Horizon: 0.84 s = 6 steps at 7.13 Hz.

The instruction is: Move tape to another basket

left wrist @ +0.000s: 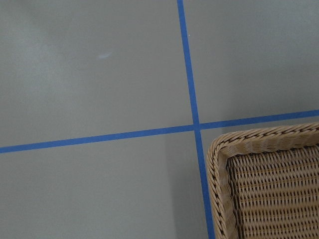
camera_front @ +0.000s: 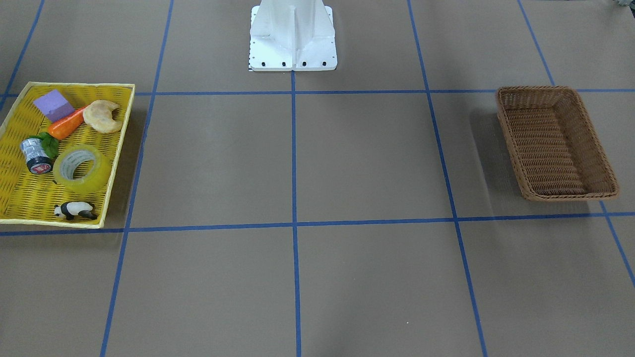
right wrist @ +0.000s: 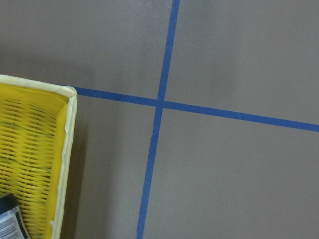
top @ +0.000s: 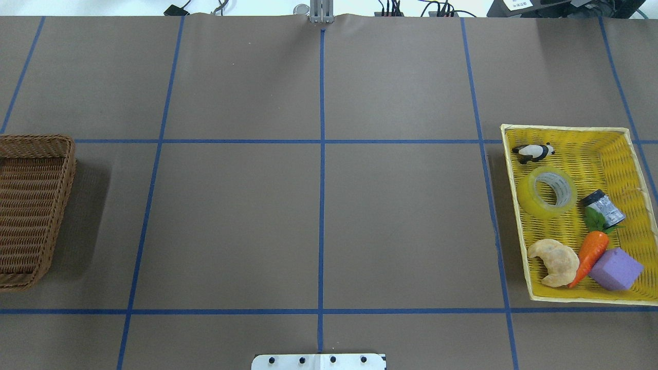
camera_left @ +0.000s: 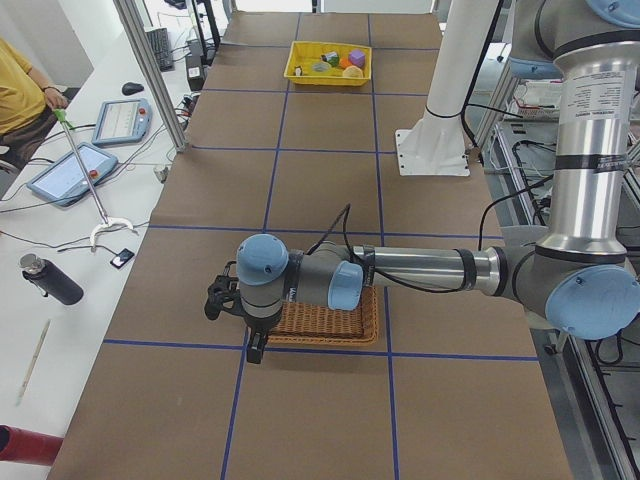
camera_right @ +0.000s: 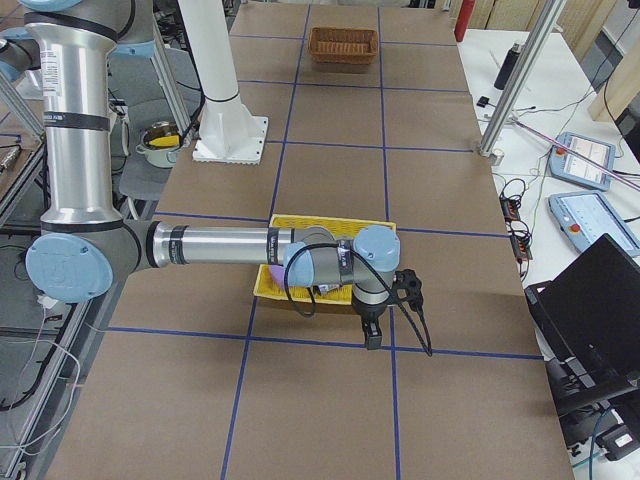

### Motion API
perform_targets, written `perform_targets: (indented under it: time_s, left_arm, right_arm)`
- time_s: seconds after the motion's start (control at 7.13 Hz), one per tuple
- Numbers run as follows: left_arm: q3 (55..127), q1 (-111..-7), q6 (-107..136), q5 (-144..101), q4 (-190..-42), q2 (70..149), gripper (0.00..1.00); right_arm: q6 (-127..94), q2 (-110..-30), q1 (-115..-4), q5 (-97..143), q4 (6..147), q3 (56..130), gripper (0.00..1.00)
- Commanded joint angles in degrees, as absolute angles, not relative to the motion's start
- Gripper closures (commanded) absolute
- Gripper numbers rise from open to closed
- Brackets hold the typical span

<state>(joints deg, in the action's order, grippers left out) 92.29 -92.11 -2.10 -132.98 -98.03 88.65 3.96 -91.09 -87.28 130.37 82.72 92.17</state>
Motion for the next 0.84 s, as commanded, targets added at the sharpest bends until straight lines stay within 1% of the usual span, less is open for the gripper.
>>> perform_targets:
  time_s: [0.0, 0.14, 0.42, 0.7]
  left_arm:
    - [92.46, -92.11, -2.02, -133.07, -98.43, 89.20, 0.01]
    - [92.46, -92.11, -2.02, -132.98, -100.44, 89.47, 0.01]
    - [91.33, -91.85, -1.94, -132.89, -109.37, 90.25, 0.01]
    - [90.87, -91.85, -1.76, -133.68, -111.00, 90.71, 0.01]
  right_arm:
    - [3.61, -90.62, -86.93, 130.34, 71.59, 91.84, 0.00]
    - [3.43, -90.35, -85.79, 130.60, 66.84, 91.85, 0.00]
    - [2.99, -87.55, -77.12, 130.52, 60.85, 92.28, 0.00]
    - [0.37, -85.53, -70.87, 130.34, 60.47, 92.20, 0.00]
